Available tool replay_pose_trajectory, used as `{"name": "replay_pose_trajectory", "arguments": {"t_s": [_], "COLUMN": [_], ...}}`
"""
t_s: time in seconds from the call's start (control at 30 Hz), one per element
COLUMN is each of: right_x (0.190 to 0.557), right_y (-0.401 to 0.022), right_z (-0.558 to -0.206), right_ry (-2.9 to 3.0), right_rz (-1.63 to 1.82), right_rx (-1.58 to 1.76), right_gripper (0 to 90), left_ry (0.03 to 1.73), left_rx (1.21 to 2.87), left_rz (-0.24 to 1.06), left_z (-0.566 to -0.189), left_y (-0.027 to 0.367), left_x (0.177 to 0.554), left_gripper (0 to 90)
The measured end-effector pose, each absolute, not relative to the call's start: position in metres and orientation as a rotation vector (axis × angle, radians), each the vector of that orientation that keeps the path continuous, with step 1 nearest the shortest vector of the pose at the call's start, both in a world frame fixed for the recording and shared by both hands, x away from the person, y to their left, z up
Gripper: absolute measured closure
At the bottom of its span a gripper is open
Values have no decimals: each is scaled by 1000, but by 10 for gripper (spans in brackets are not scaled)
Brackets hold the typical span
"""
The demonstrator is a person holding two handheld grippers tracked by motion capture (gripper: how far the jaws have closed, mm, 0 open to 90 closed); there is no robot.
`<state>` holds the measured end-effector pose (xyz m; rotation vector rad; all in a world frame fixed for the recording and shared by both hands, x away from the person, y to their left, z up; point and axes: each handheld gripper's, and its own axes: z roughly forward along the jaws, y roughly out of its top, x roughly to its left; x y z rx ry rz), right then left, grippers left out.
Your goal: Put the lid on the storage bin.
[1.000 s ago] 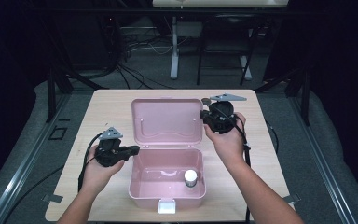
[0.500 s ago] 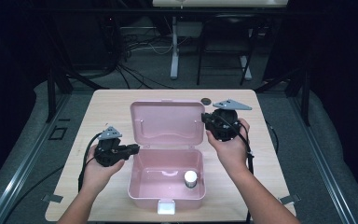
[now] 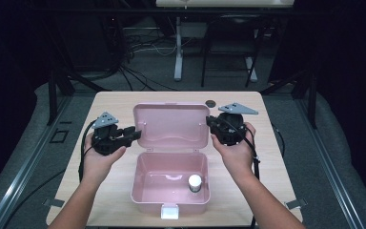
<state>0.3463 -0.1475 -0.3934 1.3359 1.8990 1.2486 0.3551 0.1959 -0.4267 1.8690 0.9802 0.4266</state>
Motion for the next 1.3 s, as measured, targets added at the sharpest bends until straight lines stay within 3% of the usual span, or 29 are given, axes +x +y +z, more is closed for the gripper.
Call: {"name": "replay_pose_trajectory", "arguments": {"t_s": [0.33,0.6,1.07,1.3], "right_x": [344,346,339,342], "right_y": [-150,-158,-162,-164], "right_z": [-394,-396,-394,-393], "right_ry": [1902,1920,1923,1907], "right_rz": [1278,1357,1405,1398], "right_rx": [1329,1324,1270,1274], "right_gripper": [864,847,822,856], "left_ry": [968,962,939,937], "left_rx": [1818,1793,1819,1823], "left_rz": [478,405,433,444], "left_z": [-409,-404,-398,-398], "left_y": [194,199,195,193], "left_x": [365,369,368,369], "left_gripper": [782,772,801,804]}}
